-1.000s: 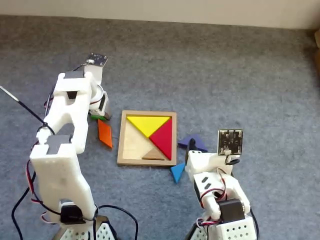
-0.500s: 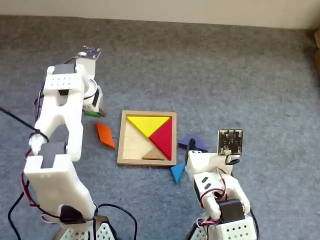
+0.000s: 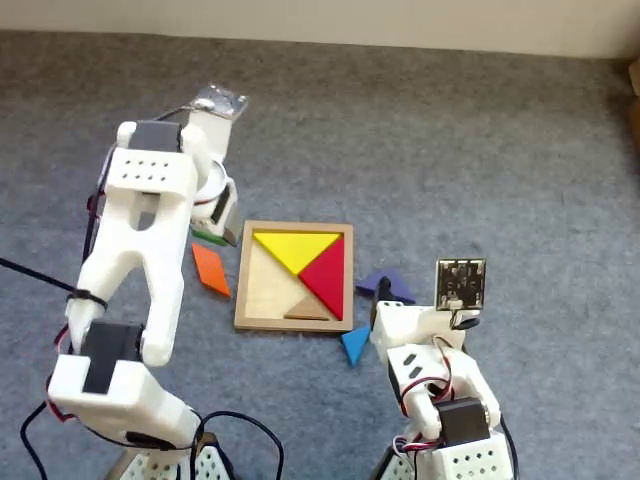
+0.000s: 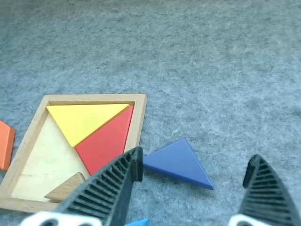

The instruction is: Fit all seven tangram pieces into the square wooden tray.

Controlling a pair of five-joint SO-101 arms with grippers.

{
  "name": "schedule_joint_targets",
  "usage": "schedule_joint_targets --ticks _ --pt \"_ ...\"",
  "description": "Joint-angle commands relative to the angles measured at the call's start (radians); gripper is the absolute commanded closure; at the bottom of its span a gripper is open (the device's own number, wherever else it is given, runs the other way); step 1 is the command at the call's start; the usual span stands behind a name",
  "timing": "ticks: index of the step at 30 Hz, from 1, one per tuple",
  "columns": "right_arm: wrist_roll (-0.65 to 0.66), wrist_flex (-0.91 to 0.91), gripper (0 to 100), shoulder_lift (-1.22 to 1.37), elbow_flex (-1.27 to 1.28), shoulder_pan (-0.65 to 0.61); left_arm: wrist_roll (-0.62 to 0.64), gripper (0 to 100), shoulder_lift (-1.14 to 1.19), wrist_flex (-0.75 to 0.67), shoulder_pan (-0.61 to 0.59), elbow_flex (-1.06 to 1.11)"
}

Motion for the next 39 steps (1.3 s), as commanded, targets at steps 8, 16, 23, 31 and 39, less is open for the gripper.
schedule_joint_targets --ticks 8,16,23,31,39 --pt "0.014 -0.027 66.6 -0.005 0.042 0.051 0.008 82 -0.371 -0.120 0.188 0.387" --pt "0.012 -0.028 66.6 -0.005 0.035 0.105 0.003 82 -0.406 -0.359 0.283 0.613" --pt "0.009 -0.028 66.6 -0.005 0.031 0.122 0.000 82 -0.404 -0.499 0.329 0.710" --pt "0.009 -0.030 66.6 -0.005 0.031 0.122 -0.069 82 -0.403 -0.608 0.328 0.780" --pt "0.009 -0.030 66.6 -0.005 0.031 0.122 -0.068 71 -0.403 -0.608 0.323 0.782"
